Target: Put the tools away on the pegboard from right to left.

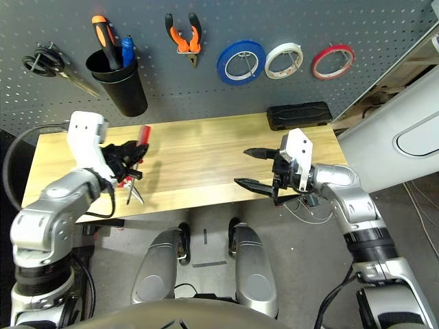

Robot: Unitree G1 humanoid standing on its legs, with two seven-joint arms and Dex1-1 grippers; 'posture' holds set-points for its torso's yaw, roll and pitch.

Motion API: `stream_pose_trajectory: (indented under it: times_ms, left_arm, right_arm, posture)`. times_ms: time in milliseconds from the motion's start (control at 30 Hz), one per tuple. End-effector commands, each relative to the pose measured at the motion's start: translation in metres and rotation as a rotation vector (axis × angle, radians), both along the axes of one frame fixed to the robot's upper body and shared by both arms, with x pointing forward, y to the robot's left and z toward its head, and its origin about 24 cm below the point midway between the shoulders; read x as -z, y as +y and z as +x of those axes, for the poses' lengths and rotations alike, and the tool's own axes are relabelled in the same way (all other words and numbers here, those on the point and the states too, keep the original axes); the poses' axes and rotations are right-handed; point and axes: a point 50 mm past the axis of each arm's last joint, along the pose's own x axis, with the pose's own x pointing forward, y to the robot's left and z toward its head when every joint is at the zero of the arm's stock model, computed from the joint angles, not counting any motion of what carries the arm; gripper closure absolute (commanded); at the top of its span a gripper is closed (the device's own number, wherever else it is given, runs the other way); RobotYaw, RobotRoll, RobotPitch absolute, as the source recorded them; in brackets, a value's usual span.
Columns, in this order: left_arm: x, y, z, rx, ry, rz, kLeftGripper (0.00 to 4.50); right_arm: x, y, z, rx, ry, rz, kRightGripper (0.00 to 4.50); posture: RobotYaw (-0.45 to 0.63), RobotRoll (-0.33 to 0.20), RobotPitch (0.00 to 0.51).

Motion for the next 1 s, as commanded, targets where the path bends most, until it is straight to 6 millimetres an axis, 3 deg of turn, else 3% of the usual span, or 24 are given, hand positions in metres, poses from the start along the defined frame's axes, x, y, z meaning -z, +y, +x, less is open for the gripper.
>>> stream_pose_trajectory:
  times_ms: [33,300,633,1000]
  left_arm:
    - [-0.017,0.01,-0.007,-0.016,-0.038,0.009,3.63]
    - [-0.068,0.033,0.007,-0.035,-0.19,0.014,3.63]
    - [-0.123,0.008,0.034,0.08,-0.356,-0.172,3.63]
    - [-0.163,-0.023,0.065,0.125,-0.522,-0.379,3.63]
  right_arm:
    - [-0.013,-0.004,0.001,-0.038,0.003,0.04,0.0]
    - [-0.057,0.001,0.001,-0.116,-0.046,0.11,0.0]
    - [-0.098,0.002,-0.002,-0.147,-0.09,0.16,0.0]
    - [-0.103,-0.004,0.002,-0.117,-0.108,0.156,0.0]
  posture:
    - [0.16,0.0,0.159]
    - [0.15,0.0,0.144]
    - [0.1,0.0,0.135]
    - [0.08,0.0,0.131]
